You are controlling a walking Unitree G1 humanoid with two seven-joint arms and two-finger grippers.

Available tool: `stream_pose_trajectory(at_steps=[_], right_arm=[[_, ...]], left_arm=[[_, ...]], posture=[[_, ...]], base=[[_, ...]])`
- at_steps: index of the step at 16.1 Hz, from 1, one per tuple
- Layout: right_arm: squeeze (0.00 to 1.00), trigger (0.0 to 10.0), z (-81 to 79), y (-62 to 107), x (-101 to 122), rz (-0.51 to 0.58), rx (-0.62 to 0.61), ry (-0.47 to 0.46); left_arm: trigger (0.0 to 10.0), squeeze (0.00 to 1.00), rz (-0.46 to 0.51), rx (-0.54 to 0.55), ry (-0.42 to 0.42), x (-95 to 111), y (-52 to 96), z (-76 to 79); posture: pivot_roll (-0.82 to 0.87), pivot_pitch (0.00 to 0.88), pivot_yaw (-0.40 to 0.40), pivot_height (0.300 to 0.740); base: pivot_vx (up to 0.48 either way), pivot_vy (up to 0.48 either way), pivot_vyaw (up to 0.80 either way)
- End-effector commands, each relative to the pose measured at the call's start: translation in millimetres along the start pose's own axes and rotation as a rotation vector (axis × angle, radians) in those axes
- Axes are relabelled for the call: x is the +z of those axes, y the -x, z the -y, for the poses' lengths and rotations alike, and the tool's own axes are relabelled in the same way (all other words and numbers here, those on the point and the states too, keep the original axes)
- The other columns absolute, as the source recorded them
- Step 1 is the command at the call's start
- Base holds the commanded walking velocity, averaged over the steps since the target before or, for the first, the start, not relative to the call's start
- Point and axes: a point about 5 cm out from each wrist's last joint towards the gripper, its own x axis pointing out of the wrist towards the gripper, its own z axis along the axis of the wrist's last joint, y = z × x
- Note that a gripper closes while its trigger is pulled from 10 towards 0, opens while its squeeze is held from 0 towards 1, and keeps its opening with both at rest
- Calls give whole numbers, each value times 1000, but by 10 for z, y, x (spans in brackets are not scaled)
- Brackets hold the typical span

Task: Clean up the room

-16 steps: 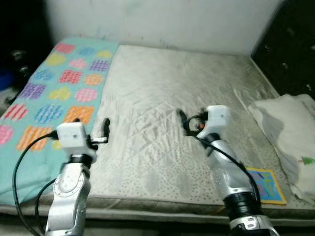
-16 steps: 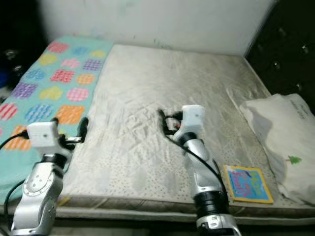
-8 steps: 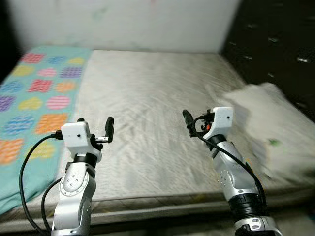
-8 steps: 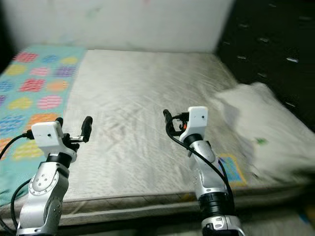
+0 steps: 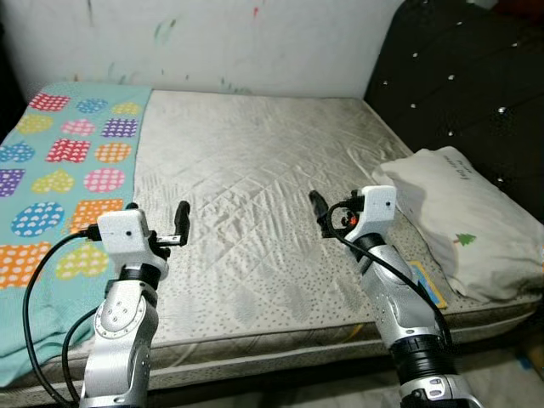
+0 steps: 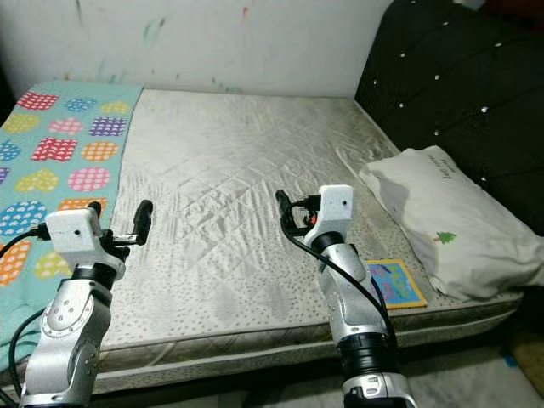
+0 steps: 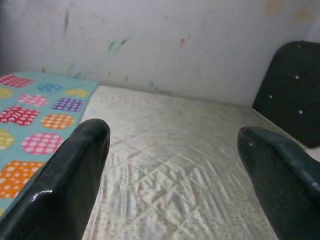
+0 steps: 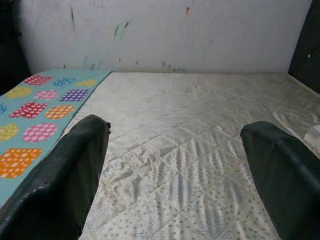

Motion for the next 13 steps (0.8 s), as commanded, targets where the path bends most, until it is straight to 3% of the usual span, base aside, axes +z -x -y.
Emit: stream_pose_trajectory(at_steps=[1, 3, 10, 13], right_arm=[[0, 10000, 86, 26, -32, -18, -24, 7], [0, 10000, 69, 21, -39, -23, -17, 9], [0, 10000, 46, 20, -65, -36, 7, 20], [0, 10000, 73, 41, -17, -11, 0, 18]], left_arm=[[10000, 0, -6, -21, 16, -16, -13, 73], [10000, 0, -7, -16, 19, -19, -13, 69], [10000, 0, 17, -26, 35, 4, 7, 75], [10000, 0, 16, -11, 13, 18, 64, -13]], posture=[[-17, 46, -76, 740], [-16, 44, -78, 740], [-16, 38, -80, 740], [-12, 42, -76, 740]], base=[[0, 480, 0], [0, 480, 0], [0, 0, 0], [299, 0, 0]])
